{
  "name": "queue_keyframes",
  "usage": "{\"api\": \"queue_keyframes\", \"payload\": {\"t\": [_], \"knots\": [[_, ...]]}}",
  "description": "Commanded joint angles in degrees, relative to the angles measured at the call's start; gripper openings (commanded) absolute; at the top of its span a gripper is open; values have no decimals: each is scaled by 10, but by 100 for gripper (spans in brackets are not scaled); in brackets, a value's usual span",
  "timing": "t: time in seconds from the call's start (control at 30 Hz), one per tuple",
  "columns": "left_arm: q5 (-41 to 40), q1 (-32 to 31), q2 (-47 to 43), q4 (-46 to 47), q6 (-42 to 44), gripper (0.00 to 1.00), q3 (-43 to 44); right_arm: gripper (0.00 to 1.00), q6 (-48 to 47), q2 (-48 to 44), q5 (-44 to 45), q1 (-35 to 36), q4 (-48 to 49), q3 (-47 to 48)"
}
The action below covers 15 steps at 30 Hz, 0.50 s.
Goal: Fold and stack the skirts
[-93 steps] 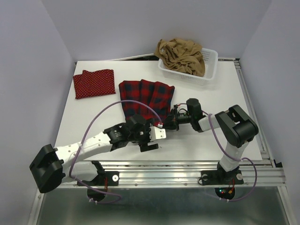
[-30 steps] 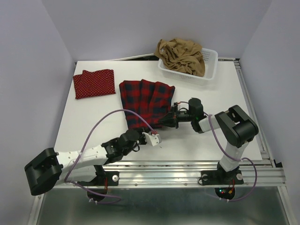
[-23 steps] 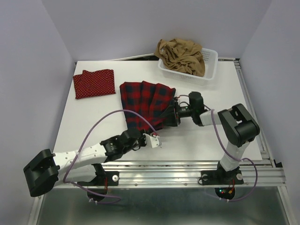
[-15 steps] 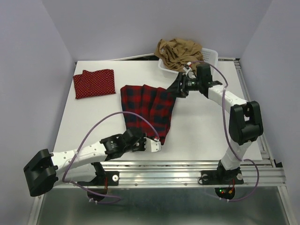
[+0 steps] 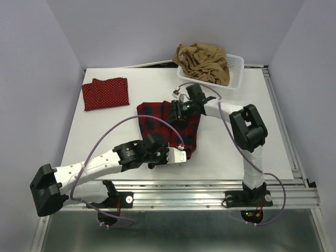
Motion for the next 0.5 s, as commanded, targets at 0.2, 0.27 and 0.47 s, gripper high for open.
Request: {"api": "queue_keyframes", "payload": {"t": [0.2,0.27,0.47], "knots": [[31,7,-1,-61,-29,0,142,37,-97,53,-33,60,24,-120],[19,9,1,-62,-27,0,160,35,-113,54,-42,69,12,-135],[-9,21,24,-64,-6,0,214,34,-144,14,-66,128,-4,-188]]}}
